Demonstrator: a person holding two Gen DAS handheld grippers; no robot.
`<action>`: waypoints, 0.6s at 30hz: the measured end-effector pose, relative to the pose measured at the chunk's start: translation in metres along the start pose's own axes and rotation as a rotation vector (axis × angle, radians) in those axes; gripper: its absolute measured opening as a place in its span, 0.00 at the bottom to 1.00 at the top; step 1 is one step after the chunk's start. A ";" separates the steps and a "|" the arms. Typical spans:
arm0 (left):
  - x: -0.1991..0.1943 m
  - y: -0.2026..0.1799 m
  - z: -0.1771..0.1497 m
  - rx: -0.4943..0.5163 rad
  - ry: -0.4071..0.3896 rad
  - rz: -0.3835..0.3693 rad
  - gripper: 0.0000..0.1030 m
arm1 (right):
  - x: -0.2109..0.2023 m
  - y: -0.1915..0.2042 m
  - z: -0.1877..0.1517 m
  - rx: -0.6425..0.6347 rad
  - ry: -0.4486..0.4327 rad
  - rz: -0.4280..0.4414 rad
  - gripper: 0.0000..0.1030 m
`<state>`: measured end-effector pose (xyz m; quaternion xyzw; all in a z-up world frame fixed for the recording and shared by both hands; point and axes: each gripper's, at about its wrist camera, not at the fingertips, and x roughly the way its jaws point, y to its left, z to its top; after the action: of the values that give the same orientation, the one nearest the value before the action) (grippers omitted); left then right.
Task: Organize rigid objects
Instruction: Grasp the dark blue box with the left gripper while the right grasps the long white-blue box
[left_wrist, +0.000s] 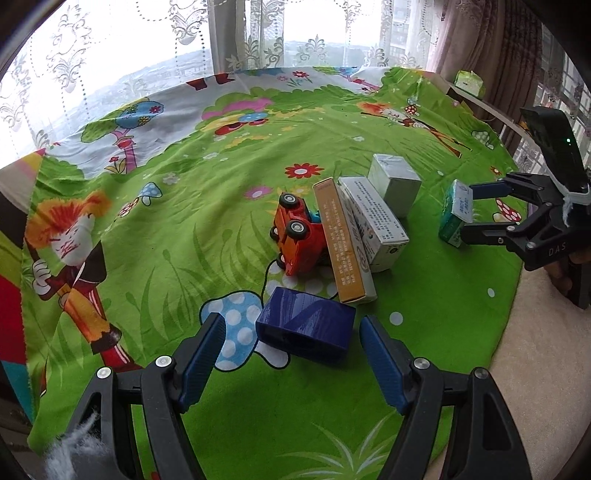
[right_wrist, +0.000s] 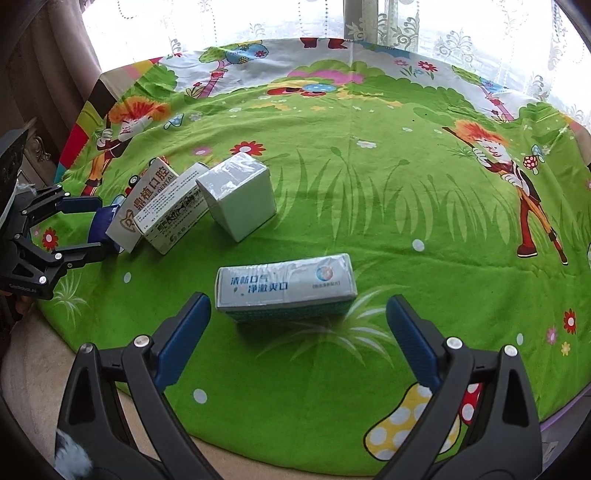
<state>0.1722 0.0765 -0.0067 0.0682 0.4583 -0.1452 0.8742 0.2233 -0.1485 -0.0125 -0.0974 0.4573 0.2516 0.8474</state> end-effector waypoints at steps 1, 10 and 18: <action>0.002 0.001 0.001 0.002 0.007 -0.015 0.74 | 0.002 0.000 0.001 0.001 0.002 -0.001 0.94; 0.014 -0.004 0.005 0.019 0.048 -0.059 0.54 | 0.015 0.001 0.004 -0.006 0.024 -0.021 0.83; 0.001 -0.008 -0.007 -0.091 0.054 0.001 0.54 | 0.010 0.004 -0.002 -0.017 0.007 -0.029 0.73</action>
<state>0.1646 0.0709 -0.0113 0.0326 0.4879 -0.1220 0.8637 0.2244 -0.1423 -0.0217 -0.1122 0.4565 0.2427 0.8486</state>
